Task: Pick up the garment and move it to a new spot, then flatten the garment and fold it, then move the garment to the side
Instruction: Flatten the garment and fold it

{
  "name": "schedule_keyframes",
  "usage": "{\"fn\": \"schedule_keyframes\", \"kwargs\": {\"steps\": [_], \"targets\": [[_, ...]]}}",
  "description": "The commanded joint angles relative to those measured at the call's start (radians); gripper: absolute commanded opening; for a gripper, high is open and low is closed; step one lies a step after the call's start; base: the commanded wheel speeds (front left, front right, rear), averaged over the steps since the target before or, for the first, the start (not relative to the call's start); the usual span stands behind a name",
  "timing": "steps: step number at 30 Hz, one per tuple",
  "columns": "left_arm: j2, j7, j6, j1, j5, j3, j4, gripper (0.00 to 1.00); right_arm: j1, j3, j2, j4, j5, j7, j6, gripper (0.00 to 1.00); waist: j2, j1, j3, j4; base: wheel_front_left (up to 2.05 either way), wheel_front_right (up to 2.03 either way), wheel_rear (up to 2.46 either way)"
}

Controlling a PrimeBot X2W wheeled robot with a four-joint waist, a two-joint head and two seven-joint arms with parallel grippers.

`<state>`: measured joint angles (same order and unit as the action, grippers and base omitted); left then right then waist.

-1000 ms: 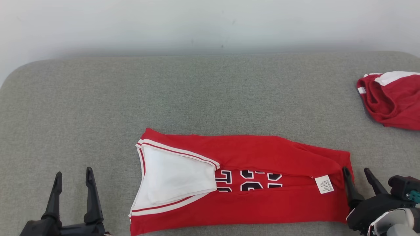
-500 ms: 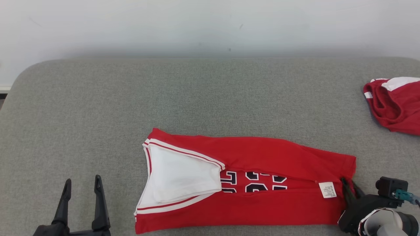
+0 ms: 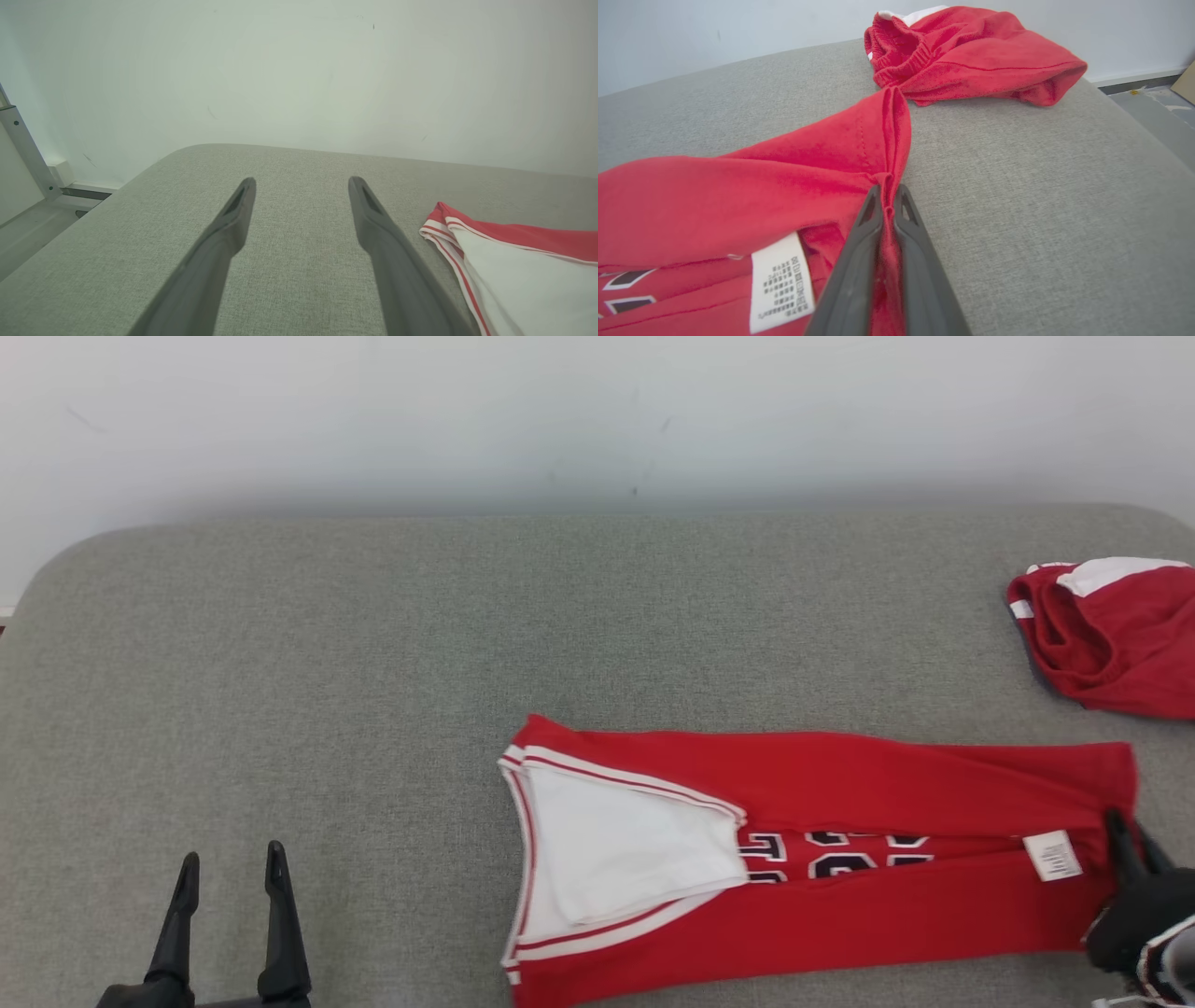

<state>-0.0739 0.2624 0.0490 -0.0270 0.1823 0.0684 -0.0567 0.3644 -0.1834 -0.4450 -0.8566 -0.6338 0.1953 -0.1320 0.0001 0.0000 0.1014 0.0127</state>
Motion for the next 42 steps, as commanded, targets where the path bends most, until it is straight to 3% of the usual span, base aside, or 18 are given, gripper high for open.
{"fn": "schedule_keyframes", "kwargs": {"steps": [1, 5, 8, 13, 21, 26, 32, 42], "targets": [[0.005, 0.003, 0.003, -0.015, -0.009, 0.006, 0.003, 1.00, 0.002, 0.010, -0.031, 0.002, -0.009, 0.009, 0.003, 0.00, -0.0001, 0.0000, -0.002, -0.004, 0.00, 0.00, 0.00], [0.010, 0.003, 0.011, -0.017, -0.018, 0.018, 0.004, 1.00, 0.002, 0.027, -0.074, 0.027, 0.009, 0.017, 0.003, 0.00, -0.0001, 0.0000, -0.005, -0.016, 0.00, 0.00, 0.00], [0.012, 0.003, 0.011, -0.023, -0.022, 0.028, 0.005, 1.00, -0.001, 0.021, -0.069, 0.077, 0.023, 0.015, 0.003, 0.00, -0.0001, 0.0000, -0.010, -0.029, 0.00, 0.00, 0.00], [0.015, 0.003, 0.015, -0.029, -0.027, 0.037, 0.006, 1.00, -0.016, -0.002, -0.020, 0.192, 0.038, -0.004, 0.003, 0.00, -0.0001, 0.0000, -0.016, -0.043, 0.00, 0.00, 0.00], [0.019, 0.003, 0.027, -0.021, -0.036, 0.033, -0.010, 1.00, -0.068, -0.088, 0.129, 0.471, 0.050, -0.112, 0.003, 0.00, -0.0001, 0.0000, -0.026, -0.040, 0.00, 0.00, 0.00], [0.021, 0.003, 0.032, -0.008, -0.040, 0.021, -0.022, 1.00, -0.076, -0.148, 0.215, 0.574, 0.073, -0.177, 0.003, 0.00, -0.0001, 0.0000, -0.030, -0.016, 0.00, 0.00, 0.00], [0.023, 0.003, 0.037, 0.012, -0.040, -0.007, -0.040, 1.00, -0.035, -0.211, 0.316, 0.573, 0.097, -0.208, 0.003, 0.00, -0.0001, 0.0000, -0.030, 0.032, 0.00, 0.00, 0.00], [0.024, 0.003, 0.035, 0.040, -0.028, -0.041, -0.059, 1.00, 0.035, -0.276, 0.380, 0.442, 0.094, -0.182, 0.003, 0.00, -0.0001, 0.0000, -0.008, 0.098, 0.00, 0.00, 0.00]]}}
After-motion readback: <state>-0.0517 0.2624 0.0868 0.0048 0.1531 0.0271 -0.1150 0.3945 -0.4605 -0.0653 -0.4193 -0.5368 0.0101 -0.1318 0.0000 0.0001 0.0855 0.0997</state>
